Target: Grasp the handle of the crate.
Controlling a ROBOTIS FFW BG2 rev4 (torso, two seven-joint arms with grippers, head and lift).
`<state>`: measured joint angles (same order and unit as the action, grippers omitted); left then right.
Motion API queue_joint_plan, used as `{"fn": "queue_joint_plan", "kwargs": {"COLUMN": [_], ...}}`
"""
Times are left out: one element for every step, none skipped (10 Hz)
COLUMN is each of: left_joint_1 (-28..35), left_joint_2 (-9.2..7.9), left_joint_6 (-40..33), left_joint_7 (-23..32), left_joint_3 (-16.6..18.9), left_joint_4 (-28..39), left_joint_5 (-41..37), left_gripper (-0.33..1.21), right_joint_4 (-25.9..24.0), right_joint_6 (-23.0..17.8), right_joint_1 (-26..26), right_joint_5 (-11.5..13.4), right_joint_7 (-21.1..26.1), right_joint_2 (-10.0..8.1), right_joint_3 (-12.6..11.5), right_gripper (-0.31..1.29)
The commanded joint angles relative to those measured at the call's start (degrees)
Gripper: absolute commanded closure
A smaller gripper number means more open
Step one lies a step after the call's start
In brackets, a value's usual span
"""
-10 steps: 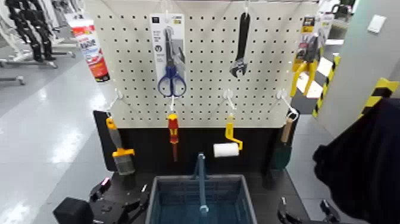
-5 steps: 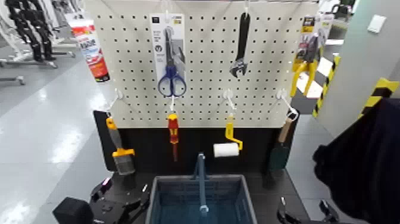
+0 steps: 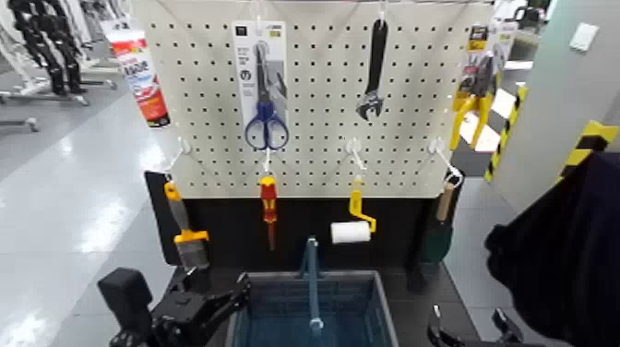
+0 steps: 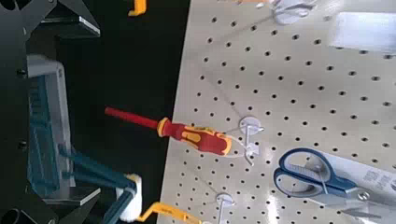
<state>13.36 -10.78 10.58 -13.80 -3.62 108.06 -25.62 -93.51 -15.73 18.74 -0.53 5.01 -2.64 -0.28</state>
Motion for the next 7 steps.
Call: {"fn": "queue_joint_plan", "kwargs": {"left_joint_1": [-3.9,-5.8,-7.6,-9.1,-10.5,-11.3,-12.1], "left_joint_2": [-0.82,-1.88,-2.49,-2.84,-3.46,-3.81,-4.16], "left_joint_6": [16.1,22.0,26.8,31.0,33.1,34.2,34.5], "left_joint_7": [-1.1,-1.1,-1.9,-2.2,-2.3,-2.5,-2.7], "left_joint_3": [1.8,2.3,2.8,3.4,3.2,2.7,2.1], "left_joint_4": [0.7,0.3,0.2,0.1,-0.7,-2.2,-3.7], "left_joint_5": [-13.5,-18.6,-20.4,-22.5,-26.3,-30.1,-34.2], "left_gripper": [0.12,0.11,0.11,0.11,0.11,0.11,0.12], "right_joint_4": [0.1,0.2,0.3,0.3,0.3,0.4,0.4], "right_joint_6": [0.0,0.0,0.0,0.0,-0.1,-0.2,-0.3], "right_joint_1": [0.0,-0.1,-0.2,-0.1,-0.1,-0.1,0.0], "right_joint_5": [0.0,0.0,0.0,0.0,0.0,-0.1,-0.2], "right_joint_7": [0.0,0.0,0.0,0.0,0.0,0.0,0.0], "right_joint_2": [0.0,0.0,0.0,0.09,0.09,0.18,0.18], "right_joint_3": [0.1,0.1,0.2,0.2,0.2,0.1,0.1], "right_gripper": [0.14,0.14,0.14,0.14,0.14,0.14,0.14]}}
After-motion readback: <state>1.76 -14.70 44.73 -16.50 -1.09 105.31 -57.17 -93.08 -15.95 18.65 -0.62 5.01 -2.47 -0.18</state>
